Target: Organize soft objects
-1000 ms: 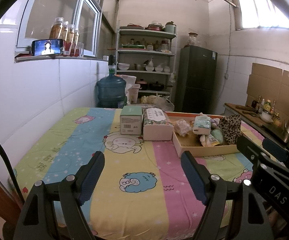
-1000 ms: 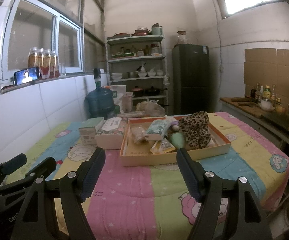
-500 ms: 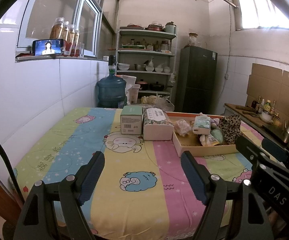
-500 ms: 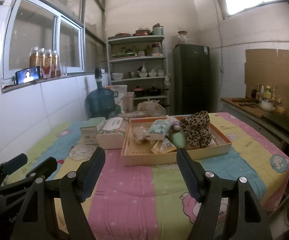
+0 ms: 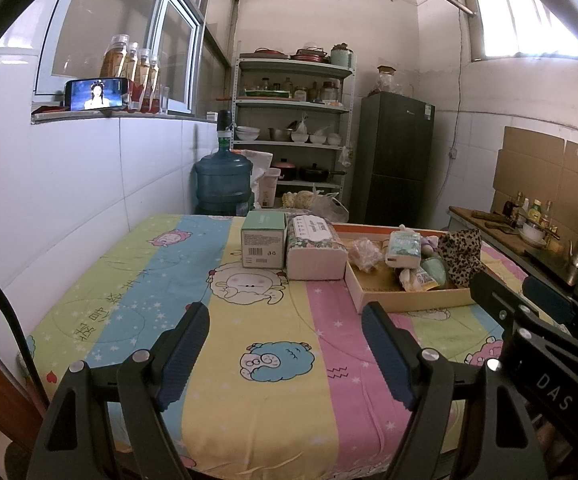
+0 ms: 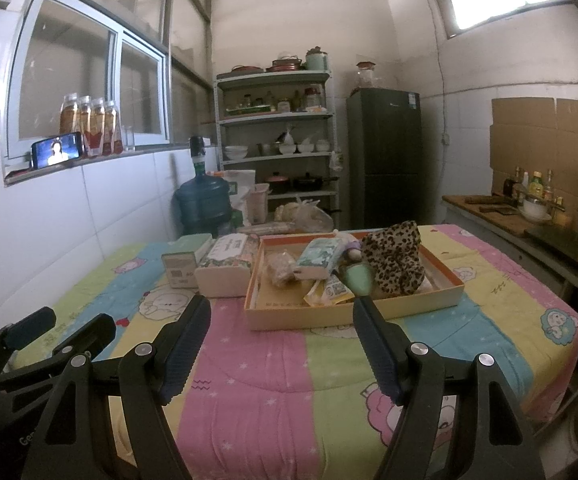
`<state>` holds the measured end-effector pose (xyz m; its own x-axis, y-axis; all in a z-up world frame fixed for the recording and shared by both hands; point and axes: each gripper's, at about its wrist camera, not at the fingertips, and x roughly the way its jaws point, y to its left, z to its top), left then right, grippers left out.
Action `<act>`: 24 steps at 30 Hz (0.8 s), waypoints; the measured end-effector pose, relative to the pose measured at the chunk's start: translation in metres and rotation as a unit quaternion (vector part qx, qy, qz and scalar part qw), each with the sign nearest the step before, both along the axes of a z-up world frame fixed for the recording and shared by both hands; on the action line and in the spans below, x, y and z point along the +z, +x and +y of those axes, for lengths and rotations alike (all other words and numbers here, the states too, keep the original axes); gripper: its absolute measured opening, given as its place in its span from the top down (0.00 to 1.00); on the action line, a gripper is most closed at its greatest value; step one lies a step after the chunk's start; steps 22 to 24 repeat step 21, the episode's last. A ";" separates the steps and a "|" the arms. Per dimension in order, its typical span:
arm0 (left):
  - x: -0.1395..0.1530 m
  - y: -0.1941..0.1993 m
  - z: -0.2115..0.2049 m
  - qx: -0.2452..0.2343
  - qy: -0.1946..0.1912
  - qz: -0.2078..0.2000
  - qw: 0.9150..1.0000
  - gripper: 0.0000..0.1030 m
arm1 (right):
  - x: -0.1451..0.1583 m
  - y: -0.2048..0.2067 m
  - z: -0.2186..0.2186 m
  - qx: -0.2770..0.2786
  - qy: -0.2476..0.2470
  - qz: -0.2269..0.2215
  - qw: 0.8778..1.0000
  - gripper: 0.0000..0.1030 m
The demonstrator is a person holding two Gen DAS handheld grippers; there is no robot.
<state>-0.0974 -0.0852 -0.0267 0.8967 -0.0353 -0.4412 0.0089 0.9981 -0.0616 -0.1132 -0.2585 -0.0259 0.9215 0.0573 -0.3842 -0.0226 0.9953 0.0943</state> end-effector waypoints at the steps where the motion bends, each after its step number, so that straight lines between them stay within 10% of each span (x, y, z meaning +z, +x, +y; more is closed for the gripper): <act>1: 0.000 0.000 0.000 0.000 0.000 0.000 1.000 0.24 | 0.000 0.000 0.001 0.000 0.000 0.000 1.000 0.27; 24: -0.001 -0.005 0.005 0.005 -0.004 -0.010 1.000 0.24 | 0.000 0.000 0.001 0.000 0.000 0.001 1.000 0.27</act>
